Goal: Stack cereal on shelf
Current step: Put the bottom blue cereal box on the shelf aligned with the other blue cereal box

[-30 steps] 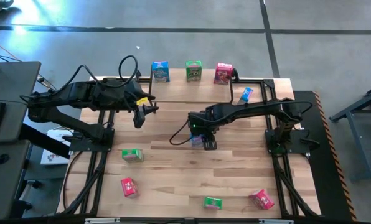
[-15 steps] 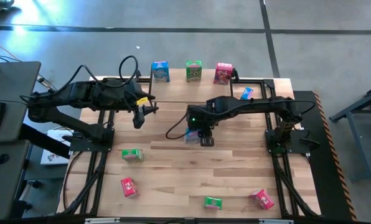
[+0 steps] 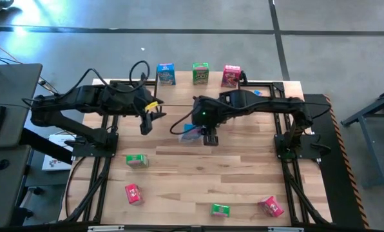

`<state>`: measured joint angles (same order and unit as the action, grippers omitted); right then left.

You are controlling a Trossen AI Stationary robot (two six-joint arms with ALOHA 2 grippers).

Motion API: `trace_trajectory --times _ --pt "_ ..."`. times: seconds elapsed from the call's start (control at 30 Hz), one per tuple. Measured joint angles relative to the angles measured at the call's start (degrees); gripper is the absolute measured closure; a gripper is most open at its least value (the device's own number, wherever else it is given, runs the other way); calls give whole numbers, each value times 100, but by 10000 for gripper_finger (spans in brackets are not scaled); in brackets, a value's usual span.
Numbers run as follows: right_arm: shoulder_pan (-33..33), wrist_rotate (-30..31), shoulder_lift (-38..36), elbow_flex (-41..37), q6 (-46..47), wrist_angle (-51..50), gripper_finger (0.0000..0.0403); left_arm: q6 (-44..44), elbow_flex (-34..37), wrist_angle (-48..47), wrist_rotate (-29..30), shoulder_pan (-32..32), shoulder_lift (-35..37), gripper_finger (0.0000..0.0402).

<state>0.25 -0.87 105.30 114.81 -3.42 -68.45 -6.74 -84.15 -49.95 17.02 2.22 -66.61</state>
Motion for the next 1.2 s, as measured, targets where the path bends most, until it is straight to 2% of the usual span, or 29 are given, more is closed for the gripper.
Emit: trace_trajectory --times 0.17,0.9,1.2 --pt "-38 384 -2 243 5 -197 264 42 1 23 -27 7 -148 188" --pt "-225 389 -6 600 39 -208 265 101 -1 81 -44 9 -1030 188" --pt "-225 512 -6 600 39 -205 265 249 -1 363 -342 9 -1270 188"
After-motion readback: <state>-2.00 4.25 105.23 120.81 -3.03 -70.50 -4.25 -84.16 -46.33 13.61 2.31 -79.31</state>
